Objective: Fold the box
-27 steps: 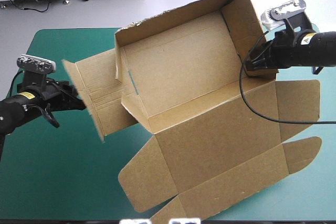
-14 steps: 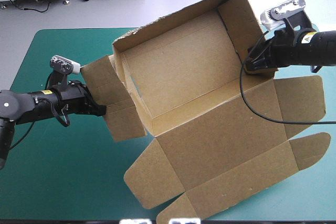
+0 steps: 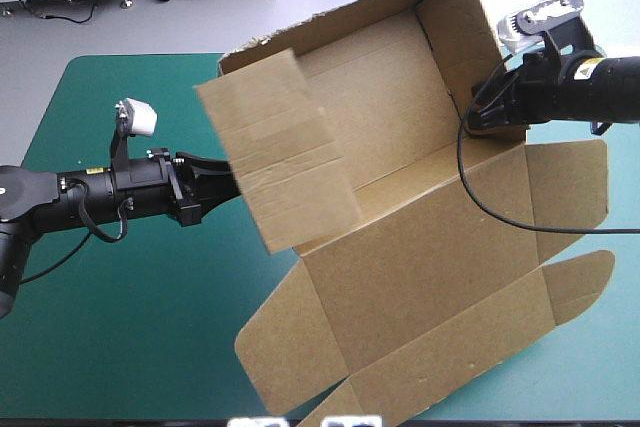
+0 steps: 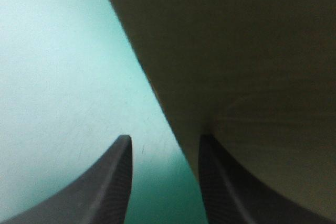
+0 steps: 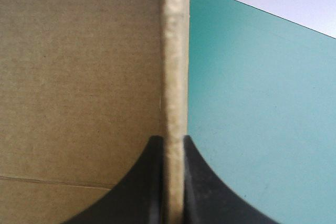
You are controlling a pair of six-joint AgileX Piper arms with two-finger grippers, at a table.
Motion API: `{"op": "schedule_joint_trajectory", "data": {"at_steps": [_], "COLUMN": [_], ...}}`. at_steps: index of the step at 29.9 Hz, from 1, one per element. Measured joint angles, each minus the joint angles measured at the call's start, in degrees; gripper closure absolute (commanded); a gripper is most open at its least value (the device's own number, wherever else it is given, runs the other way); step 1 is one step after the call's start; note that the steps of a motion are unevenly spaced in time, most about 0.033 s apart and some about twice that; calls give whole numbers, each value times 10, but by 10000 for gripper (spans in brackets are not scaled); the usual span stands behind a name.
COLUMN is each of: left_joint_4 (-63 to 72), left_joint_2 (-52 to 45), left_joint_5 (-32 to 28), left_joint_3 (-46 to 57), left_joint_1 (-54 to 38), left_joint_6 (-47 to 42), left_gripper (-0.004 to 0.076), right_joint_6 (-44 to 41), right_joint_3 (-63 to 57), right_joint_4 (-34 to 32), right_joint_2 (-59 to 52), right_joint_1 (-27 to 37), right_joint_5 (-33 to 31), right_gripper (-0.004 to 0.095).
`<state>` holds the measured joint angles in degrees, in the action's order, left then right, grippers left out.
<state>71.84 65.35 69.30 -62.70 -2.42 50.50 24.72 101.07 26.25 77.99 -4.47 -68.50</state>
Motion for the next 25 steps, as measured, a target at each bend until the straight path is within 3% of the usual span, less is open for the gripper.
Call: {"op": "schedule_joint_trajectory", "data": {"at_steps": [9, 16, 25], "left_joint_4": [64, 80, 105], "left_joint_2": [0, 0, 0], "left_joint_5": [4, 4, 7], "left_joint_3": [-2, -3, -5], "left_joint_1": [0, 0, -6], "left_joint_6": [0, 0, 0], "left_gripper": [344, 249, 239], "right_joint_6": [-4, -5, -40], "right_joint_3": [0, -1, -6], "right_joint_4": [17, 20, -27], "right_joint_2": [24, 32, 48], "right_joint_1": [0, -2, -43], "right_joint_5": [14, 20, 47], "right_gripper": [933, 931, 932]}}
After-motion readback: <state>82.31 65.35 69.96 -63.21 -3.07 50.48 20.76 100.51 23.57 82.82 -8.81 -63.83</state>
